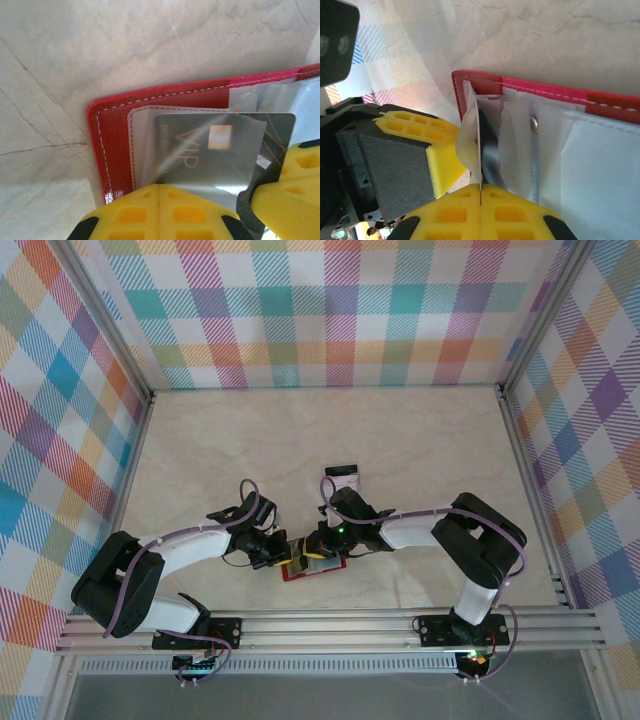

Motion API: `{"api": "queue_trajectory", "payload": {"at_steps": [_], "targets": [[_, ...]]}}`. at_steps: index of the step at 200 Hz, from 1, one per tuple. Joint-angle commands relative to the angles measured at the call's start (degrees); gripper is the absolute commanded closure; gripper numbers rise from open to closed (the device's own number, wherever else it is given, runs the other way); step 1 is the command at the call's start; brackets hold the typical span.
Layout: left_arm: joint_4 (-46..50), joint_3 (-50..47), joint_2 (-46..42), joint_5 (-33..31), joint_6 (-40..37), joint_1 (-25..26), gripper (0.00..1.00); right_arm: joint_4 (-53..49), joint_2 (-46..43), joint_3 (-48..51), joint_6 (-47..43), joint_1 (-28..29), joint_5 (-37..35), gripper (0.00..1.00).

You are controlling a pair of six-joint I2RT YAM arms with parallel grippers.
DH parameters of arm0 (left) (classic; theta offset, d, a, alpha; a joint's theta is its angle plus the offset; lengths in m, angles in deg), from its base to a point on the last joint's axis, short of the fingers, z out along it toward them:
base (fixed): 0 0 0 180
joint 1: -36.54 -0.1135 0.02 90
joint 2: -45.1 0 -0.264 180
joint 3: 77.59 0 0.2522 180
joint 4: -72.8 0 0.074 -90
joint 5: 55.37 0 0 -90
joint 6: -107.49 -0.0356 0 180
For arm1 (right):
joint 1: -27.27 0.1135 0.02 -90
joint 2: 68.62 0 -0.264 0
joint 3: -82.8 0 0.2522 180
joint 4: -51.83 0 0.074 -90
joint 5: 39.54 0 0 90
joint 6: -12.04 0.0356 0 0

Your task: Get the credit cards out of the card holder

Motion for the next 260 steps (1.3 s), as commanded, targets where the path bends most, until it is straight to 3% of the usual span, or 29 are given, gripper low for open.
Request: {"api": "queue_trajectory", "payload": {"at_steps": [1,155,211,260], "targets": [[6.2,-0.8,1.8,-4.1,-1.3,0.0,1.00,-0.2,-2.3,0.2,-1.1,-0.4,-0.4,0.97],[6.2,4.1,0.4,-2.9,-3.6,0.0,0.99,-31.5,-18.3,-5.5,-17.9,-2.9,-15.9,1.00],[8.7,7.2,-3.2,-4.4,-4.9,-0.1,0.94,-45.3,-19.0,-13.5,-36.2,-3.1,-24.5,1.00],[10.5,7.3,-6.2,-8.0,-4.9,-0.1,0.90,-53.3,-15.7,-19.3,-63.6,-3.2,-30.5,1.00]]}}
